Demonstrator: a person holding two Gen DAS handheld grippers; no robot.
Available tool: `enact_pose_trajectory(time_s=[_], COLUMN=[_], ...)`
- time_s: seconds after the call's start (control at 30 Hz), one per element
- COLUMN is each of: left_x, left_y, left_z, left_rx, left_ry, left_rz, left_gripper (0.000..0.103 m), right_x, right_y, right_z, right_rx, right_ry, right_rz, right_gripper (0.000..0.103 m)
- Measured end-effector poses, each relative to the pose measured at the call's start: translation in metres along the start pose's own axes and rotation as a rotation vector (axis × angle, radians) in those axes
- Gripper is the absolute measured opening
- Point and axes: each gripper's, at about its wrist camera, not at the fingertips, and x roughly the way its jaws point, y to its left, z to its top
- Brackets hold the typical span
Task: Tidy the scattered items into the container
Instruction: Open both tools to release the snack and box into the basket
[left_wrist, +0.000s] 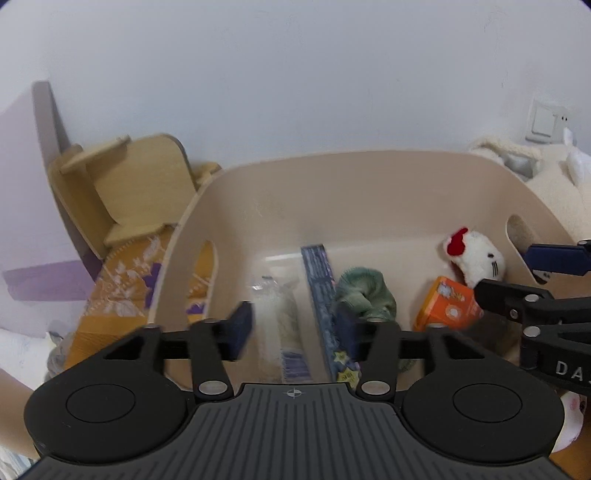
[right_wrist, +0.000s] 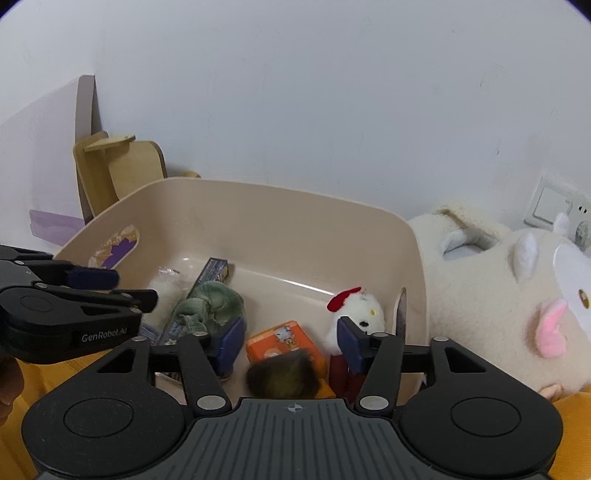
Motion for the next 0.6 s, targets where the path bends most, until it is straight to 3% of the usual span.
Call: enact_pose_trajectory(time_s=[0.2,0.6], left_x=[-0.018,-0.053], left_y=[0.003,0.008], left_z=[0.000,-0.002], left_rx=[-0.009,-0.027], left_ry=[-0.033,-0.065], left_rz=[0.003,0.017], left_gripper=[0.075,0.077], right_x=[-0.018,-0.054], right_y=[0.001,0.000], right_z=[0.003,0.001], right_rx=[0.006,0.018], right_ry=[-0.027,-0.055], right_rz=[-0.001,-0.006], right_gripper=[0.070,0.072])
